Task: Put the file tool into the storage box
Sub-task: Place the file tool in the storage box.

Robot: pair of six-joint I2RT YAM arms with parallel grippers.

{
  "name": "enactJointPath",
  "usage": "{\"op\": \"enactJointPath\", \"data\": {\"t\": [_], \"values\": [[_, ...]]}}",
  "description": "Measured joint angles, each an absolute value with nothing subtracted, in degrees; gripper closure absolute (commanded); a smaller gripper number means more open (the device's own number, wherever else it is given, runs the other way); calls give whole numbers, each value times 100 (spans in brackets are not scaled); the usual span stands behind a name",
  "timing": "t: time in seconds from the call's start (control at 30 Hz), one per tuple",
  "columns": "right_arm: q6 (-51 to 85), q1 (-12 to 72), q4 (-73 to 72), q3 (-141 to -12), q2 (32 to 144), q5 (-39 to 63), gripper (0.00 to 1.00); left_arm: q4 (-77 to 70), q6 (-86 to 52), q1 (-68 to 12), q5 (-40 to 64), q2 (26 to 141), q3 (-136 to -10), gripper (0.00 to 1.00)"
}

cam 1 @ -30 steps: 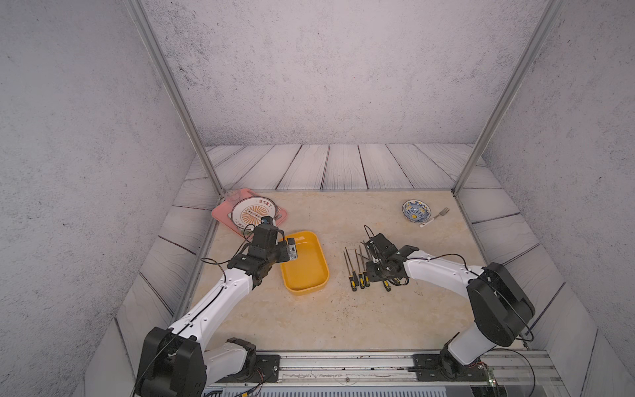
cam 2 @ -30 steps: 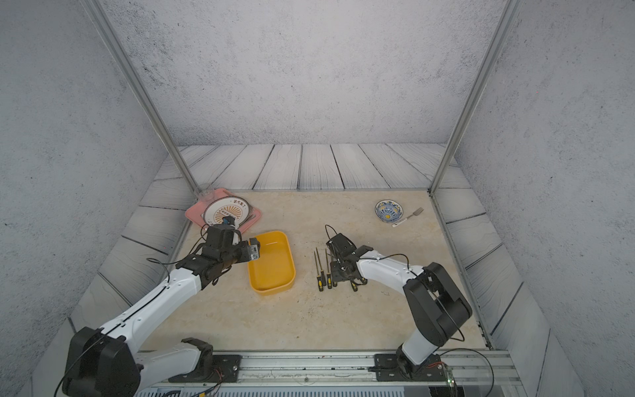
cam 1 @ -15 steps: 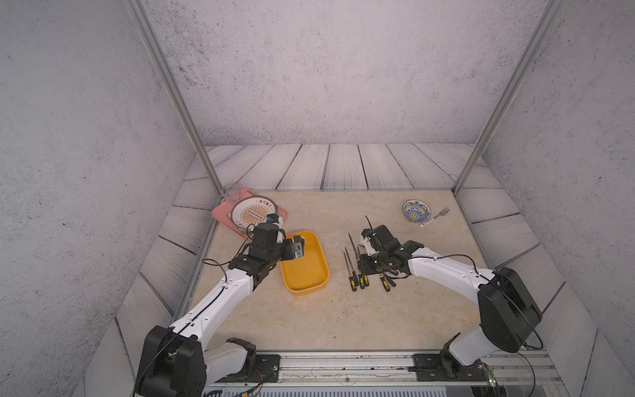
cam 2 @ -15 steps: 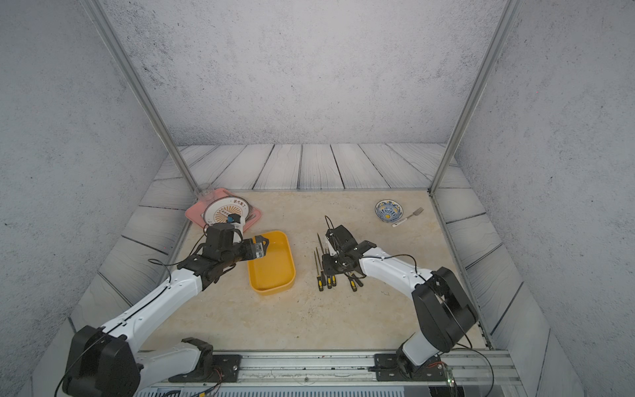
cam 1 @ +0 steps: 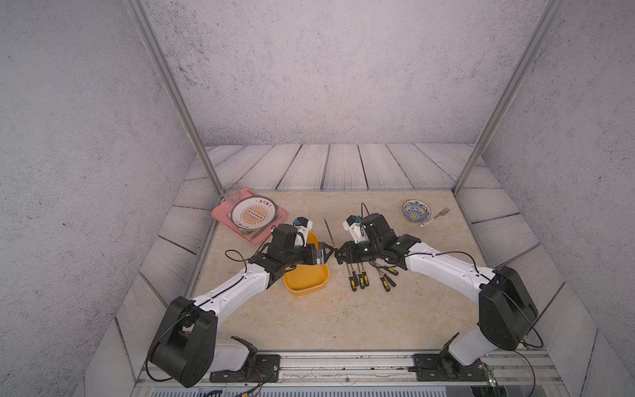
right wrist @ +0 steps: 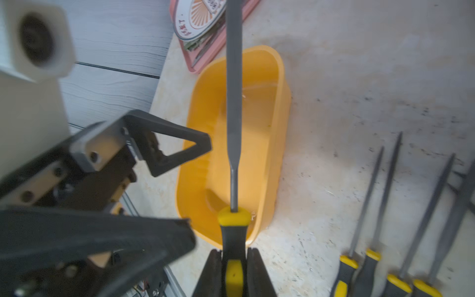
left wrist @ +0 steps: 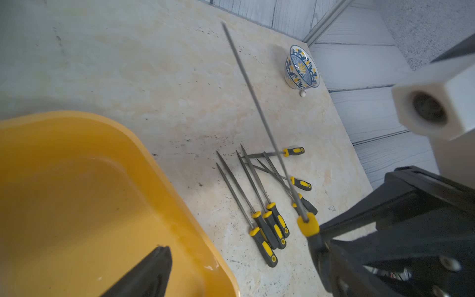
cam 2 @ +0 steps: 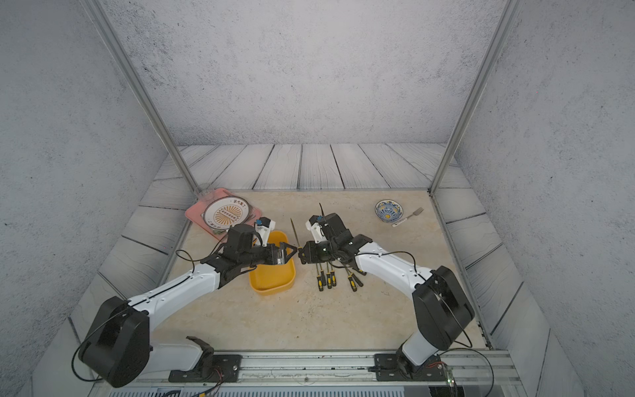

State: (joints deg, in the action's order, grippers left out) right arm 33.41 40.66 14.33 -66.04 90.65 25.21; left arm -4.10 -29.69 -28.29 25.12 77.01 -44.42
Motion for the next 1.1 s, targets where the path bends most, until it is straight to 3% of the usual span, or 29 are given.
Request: {"op": "enactJointPath", "data": {"t": [0.17, 0.3, 0.37, 0.47, 0.63, 0.7, 0.77, 0.9, 1.1], "values": [[3345, 4222, 1533, -6757, 9249, 2602, 96, -701, -3085, -2832, 2644, 7789, -4462, 7], [3345, 4261, 1555, -6790, 9277, 2606, 96, -773, -3124, -2858, 2786, 7795, -4462, 40], [3345, 4265, 1549, -6812, 9277, 2606, 96, -825, -3131, -2871, 2853, 7817, -4462, 49], [3345, 4265, 1544, -6818, 9277, 2602, 96, -897, -3192, -2875, 2926, 7900, -4462, 55], [3343, 4265, 1559, -6818, 9277, 2550, 96, -1026, -3256, -2877, 3037, 7953, -4442, 88], [3336, 4294, 1566, -6816, 9282, 2467, 96, -1162, -3299, -2945, 3105, 7933, -4447, 97], [3323, 4296, 1566, -6816, 9277, 2447, 92, -1205, -3319, -2936, 3114, 7922, -4423, 100], [3301, 4322, 1599, -6816, 9277, 2425, 73, -1291, -3382, -2945, 3039, 7839, -4289, 100], [3275, 4294, 1605, -6816, 9115, 2202, 69, -775, -3345, -2921, 2261, 7717, -4101, 100]]}}
